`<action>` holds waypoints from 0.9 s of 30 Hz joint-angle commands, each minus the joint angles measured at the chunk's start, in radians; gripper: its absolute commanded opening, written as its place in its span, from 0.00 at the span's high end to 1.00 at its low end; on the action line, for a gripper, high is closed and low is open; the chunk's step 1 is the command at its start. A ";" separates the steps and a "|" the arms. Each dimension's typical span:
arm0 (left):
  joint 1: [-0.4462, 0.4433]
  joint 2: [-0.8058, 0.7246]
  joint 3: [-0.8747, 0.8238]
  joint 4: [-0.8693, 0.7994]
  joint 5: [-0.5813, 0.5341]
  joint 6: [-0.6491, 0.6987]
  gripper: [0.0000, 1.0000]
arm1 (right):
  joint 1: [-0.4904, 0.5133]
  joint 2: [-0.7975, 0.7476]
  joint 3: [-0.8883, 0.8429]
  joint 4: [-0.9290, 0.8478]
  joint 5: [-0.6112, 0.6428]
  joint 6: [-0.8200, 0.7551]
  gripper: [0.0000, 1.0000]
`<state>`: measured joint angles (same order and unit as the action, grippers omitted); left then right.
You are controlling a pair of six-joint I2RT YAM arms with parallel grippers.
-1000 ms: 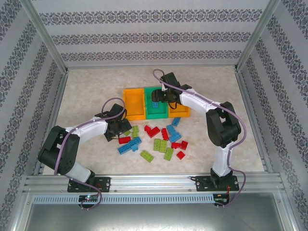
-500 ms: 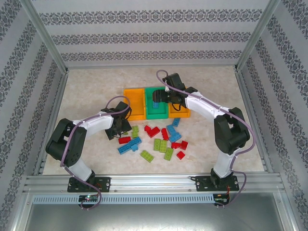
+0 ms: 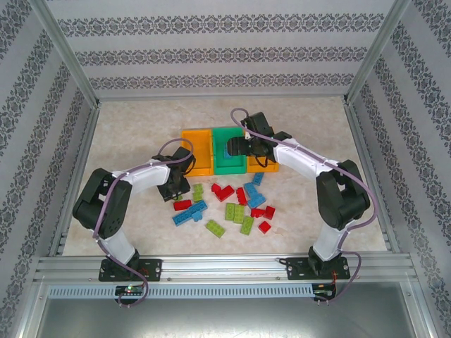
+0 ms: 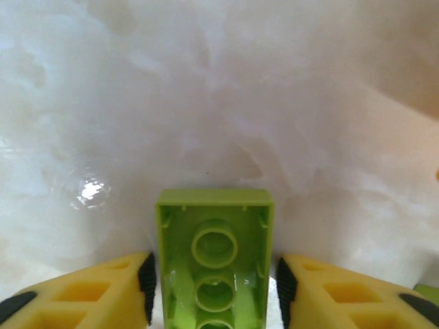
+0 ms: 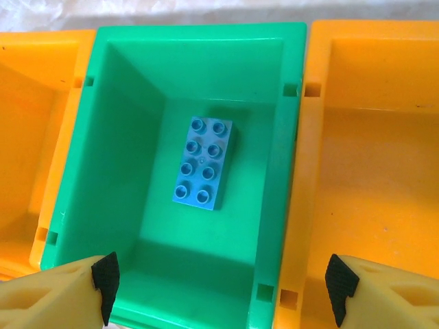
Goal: Sort the legos into containers by color
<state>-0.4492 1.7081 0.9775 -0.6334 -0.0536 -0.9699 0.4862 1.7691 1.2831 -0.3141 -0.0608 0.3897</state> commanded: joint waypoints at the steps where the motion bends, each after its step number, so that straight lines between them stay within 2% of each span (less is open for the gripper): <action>1: -0.020 0.067 -0.005 0.105 0.069 0.006 0.56 | -0.011 -0.053 -0.022 -0.015 0.027 -0.020 0.18; 4: -0.021 0.067 -0.006 0.107 0.077 0.011 0.64 | -0.011 -0.066 -0.035 -0.020 0.032 -0.023 0.18; 6: -0.021 0.054 -0.010 0.099 0.066 0.017 0.66 | -0.011 -0.075 -0.048 -0.020 0.033 -0.023 0.18; 13: -0.021 -0.051 -0.019 0.046 0.012 0.046 0.65 | -0.011 -0.126 -0.093 -0.013 0.038 -0.034 0.18; 18: -0.022 -0.139 0.054 -0.026 -0.040 0.090 0.65 | -0.005 -0.161 -0.119 -0.062 0.012 -0.021 0.21; 27: -0.020 -0.132 0.279 -0.073 -0.098 0.238 0.62 | 0.119 -0.285 -0.269 -0.123 0.009 -0.011 0.21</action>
<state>-0.4587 1.5681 1.2003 -0.6605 -0.1066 -0.8223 0.5724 1.5417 1.0657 -0.3862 -0.0456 0.3706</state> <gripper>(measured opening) 0.380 0.787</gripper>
